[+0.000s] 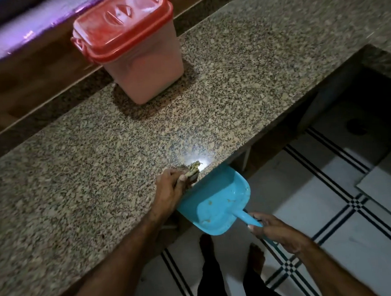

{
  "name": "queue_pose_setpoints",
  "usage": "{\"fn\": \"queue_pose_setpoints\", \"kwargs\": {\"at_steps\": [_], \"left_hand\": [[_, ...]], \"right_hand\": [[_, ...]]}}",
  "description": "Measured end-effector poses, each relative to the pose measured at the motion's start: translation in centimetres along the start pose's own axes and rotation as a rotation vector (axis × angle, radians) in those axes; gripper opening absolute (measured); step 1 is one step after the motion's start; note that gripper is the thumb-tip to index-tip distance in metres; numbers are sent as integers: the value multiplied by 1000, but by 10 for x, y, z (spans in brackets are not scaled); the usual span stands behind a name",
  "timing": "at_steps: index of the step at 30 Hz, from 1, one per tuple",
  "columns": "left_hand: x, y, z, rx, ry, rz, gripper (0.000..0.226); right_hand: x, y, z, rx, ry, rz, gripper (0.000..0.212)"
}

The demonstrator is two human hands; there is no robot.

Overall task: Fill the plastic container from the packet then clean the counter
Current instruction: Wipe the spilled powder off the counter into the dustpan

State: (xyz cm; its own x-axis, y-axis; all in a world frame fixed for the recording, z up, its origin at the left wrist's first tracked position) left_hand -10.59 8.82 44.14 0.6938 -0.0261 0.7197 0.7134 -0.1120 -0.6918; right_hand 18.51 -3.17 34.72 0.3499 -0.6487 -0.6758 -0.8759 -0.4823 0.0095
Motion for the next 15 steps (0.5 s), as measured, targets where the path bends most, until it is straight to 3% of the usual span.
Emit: {"fn": "queue_pose_setpoints", "kwargs": {"at_steps": [3, 7, 11, 15], "left_hand": [[5, 1, -5, 9, -75, 78, 39], [31, 3, -3, -4, 109, 203, 26], [27, 10, -3, -1, 86, 313, 17], [26, 8, 3, -6, 19, 257, 19]], "right_hand": [[-4, -1, 0, -35, -24, -62, 30], [-6, 2, 6, -63, -28, -99, 30], [-18, 14, 15, -98, -53, -96, 27], [-27, 28, 24, -102, -59, -108, 25]]}}
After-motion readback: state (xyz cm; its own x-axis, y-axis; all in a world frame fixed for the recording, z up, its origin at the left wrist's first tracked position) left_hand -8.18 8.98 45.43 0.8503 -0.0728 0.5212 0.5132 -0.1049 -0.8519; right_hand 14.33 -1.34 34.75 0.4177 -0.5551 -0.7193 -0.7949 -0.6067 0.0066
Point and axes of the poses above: each hand's wrist, its own z-axis towards the middle knuckle, its own y-axis out of the palm, x = y × z, the point moved 7 cm from there along z, towards the middle knuckle, and after that the axes turned 9 degrees about -z, right-handed, at the moved point
